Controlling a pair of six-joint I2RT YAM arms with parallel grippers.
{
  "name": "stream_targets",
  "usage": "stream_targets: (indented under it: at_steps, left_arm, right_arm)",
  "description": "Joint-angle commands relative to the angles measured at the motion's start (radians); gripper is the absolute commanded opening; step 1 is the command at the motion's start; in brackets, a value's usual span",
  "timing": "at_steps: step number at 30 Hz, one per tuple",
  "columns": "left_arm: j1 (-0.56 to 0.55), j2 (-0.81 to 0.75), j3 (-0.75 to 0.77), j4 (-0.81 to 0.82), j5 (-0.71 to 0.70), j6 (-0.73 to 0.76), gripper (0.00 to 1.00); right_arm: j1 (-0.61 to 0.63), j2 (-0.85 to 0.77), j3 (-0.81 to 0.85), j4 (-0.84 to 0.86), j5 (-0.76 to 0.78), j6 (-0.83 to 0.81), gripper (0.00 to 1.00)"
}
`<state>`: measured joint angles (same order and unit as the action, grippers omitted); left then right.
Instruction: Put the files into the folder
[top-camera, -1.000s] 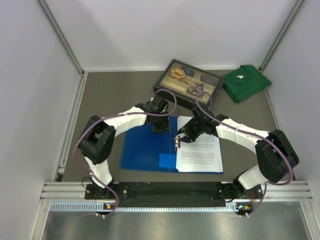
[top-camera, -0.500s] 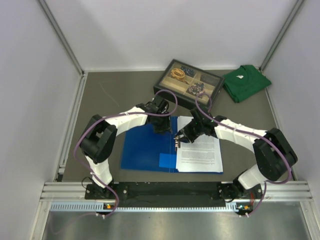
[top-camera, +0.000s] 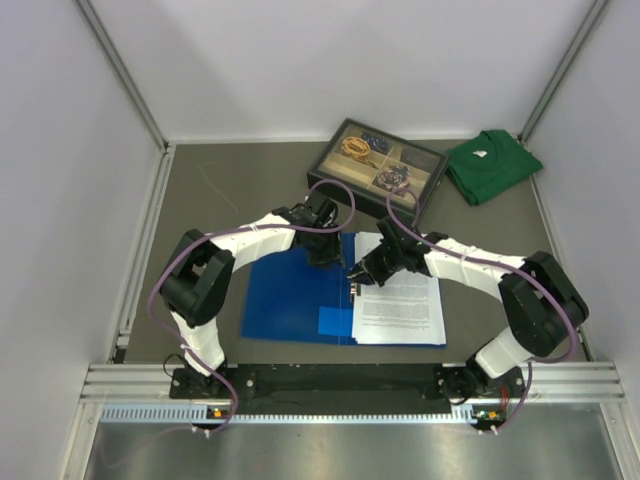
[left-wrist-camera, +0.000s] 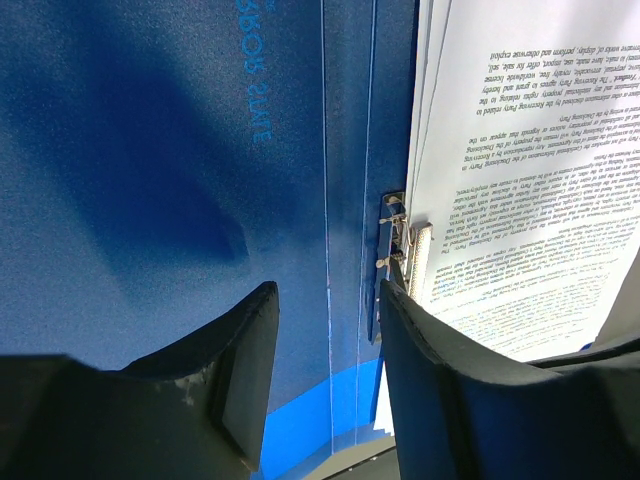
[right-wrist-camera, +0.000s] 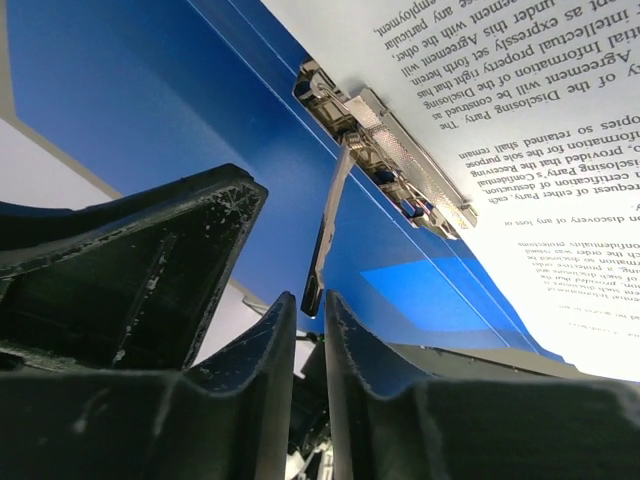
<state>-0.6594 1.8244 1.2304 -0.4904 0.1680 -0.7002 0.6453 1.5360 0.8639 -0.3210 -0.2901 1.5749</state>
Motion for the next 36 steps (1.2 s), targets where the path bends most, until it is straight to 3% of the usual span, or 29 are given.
stream_targets:
  at_steps: [1,3,7,11,15,19,23,36]
  left_arm:
    - [0.003,-0.007,0.021,0.027,0.013,0.013,0.5]
    - [0.003,-0.007,0.024,0.027,0.011,0.015,0.5]
    - [0.003,0.003,0.027,0.029,0.019,0.016,0.49]
    - [0.003,0.038,0.03,0.042,0.037,0.01,0.45]
    - [0.003,0.093,0.03,0.062,0.048,0.022,0.3]
    - [0.003,0.125,0.011,0.067,0.019,0.037,0.08]
    - [0.003,0.144,-0.005,0.041,-0.018,0.068,0.0]
    - [0.003,0.165,-0.04,0.013,-0.061,0.111,0.0]
  right_arm:
    - [0.022,0.019,0.006,0.031,-0.011,0.02,0.16]
    - [0.027,0.019,0.006,0.031,-0.009,0.025,0.14]
    - [0.028,0.012,-0.003,0.016,-0.001,0.027,0.0]
    - [0.03,-0.008,-0.031,-0.001,0.012,0.022,0.0]
    - [0.03,-0.011,-0.071,0.023,0.012,0.014,0.0]
    - [0.028,-0.017,-0.098,0.019,0.026,-0.006,0.0]
    - [0.028,-0.016,-0.117,0.008,0.049,-0.051,0.0]
    - [0.017,0.027,-0.08,-0.121,0.178,-0.262,0.0]
